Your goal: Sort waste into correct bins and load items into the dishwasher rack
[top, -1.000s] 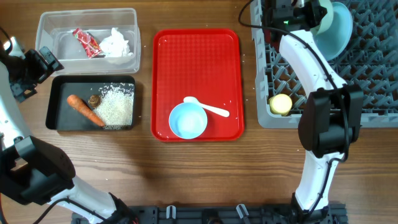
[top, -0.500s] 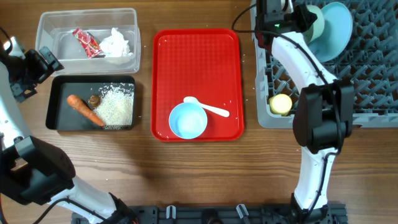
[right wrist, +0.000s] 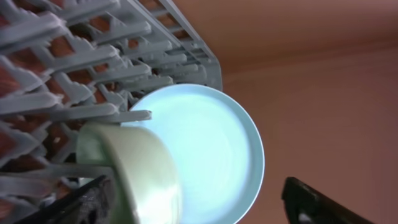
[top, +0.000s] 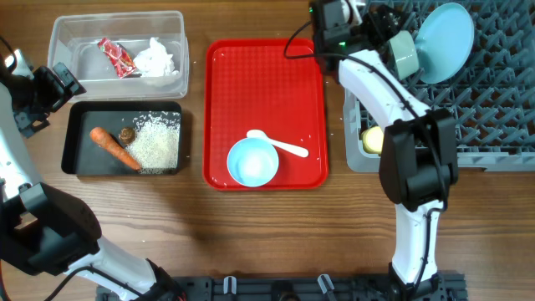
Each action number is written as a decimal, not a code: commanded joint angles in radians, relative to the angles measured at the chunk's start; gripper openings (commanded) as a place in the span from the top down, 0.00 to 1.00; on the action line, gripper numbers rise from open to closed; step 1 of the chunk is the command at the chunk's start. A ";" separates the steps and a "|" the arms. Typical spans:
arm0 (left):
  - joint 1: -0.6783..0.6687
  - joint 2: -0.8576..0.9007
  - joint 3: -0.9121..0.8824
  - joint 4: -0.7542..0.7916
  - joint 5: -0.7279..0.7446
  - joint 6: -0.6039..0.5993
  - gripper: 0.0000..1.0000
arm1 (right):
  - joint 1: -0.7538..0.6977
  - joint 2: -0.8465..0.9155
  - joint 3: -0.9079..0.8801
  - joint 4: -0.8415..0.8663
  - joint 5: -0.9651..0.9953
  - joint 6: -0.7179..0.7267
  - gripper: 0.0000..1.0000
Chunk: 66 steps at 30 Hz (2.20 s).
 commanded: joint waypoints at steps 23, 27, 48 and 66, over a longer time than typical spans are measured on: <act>0.000 -0.027 0.006 0.000 0.002 -0.002 0.00 | 0.212 -0.220 -0.007 -0.417 -1.349 0.400 0.00; 0.000 -0.027 0.006 0.000 0.002 -0.002 0.00 | 0.224 -0.215 -0.017 -0.457 -1.662 0.515 0.10; 0.000 -0.027 0.006 0.000 0.002 -0.002 0.00 | 0.224 -0.214 -0.401 -0.361 -1.598 0.740 0.37; 0.000 -0.027 0.006 0.000 0.002 -0.002 0.00 | 0.169 -0.513 -0.337 -0.389 -1.318 0.769 0.96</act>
